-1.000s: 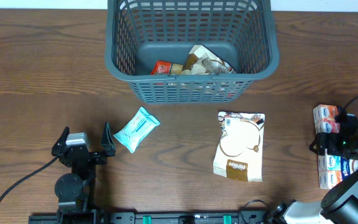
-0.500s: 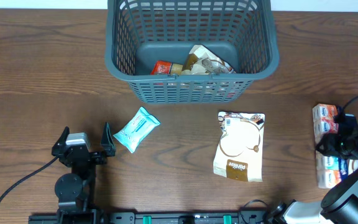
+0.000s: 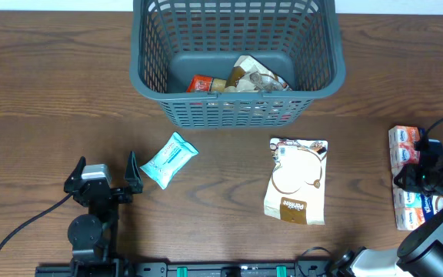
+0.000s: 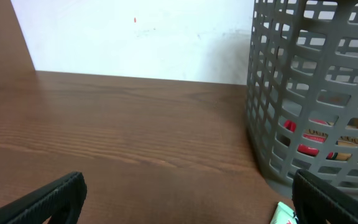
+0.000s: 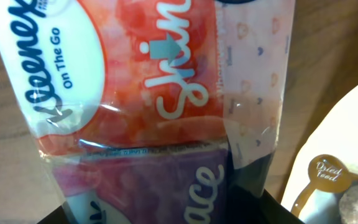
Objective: Pack container
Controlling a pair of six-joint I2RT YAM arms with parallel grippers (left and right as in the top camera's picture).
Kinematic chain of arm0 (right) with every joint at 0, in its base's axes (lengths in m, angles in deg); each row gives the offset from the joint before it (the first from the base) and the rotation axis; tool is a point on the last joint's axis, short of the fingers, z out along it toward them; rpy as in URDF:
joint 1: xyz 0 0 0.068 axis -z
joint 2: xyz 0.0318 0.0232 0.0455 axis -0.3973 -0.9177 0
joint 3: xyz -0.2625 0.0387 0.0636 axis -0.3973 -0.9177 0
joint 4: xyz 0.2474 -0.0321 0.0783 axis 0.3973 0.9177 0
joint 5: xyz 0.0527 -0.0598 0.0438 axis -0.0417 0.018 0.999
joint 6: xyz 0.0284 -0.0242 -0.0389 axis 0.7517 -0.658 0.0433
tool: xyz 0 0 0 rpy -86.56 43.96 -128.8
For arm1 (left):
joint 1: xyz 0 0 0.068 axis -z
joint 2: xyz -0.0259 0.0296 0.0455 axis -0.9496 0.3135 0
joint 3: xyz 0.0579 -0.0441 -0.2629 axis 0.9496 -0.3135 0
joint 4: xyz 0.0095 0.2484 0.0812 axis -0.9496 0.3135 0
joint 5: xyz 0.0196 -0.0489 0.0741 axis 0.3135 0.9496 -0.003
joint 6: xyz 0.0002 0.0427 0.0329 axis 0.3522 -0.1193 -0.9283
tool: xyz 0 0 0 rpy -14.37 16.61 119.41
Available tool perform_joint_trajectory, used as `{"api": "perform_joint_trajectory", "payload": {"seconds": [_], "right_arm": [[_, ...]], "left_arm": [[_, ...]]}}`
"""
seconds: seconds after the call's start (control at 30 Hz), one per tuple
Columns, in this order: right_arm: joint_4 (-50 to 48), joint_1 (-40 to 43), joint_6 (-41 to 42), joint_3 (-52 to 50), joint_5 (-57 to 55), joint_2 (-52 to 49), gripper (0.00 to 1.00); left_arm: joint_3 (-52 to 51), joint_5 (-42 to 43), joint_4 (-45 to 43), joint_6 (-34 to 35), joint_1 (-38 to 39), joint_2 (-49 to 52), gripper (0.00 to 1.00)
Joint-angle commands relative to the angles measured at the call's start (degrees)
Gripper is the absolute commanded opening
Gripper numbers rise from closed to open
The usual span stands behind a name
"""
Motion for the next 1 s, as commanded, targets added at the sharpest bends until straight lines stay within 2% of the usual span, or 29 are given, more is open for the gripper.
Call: {"api": "perform_joint_trajectory", "payload": {"seconds": [0.0, 0.1, 0.4, 0.6, 0.97], "right_arm": [[-1.2, 0.3, 2.4, -0.3, 2.6, -0.4, 0.04], [-2.1, 0.3, 3.2, 0.0, 6.3, -0.4, 0.01], [-1.9, -3.3, 11.1, 7.9, 13.4, 0.2, 0.01], [-1.1, -7.3, 20.6, 19.0, 19.9, 2.1, 0.01], [7.4, -21.2, 20.1, 43.7, 20.3, 3.6, 0.01]], "left_arm": [[-0.9, -1.5, 1.0, -0.3, 0.1, -0.3, 0.99], [-0.9, -1.5, 1.0, -0.3, 0.1, -0.3, 0.99], [-0.9, -1.5, 1.0, -0.3, 0.1, -0.3, 0.99], [-0.9, -1.5, 1.0, -0.3, 0.1, -0.3, 0.98], [-0.9, -1.5, 1.0, -0.3, 0.1, -0.3, 0.99]]}}
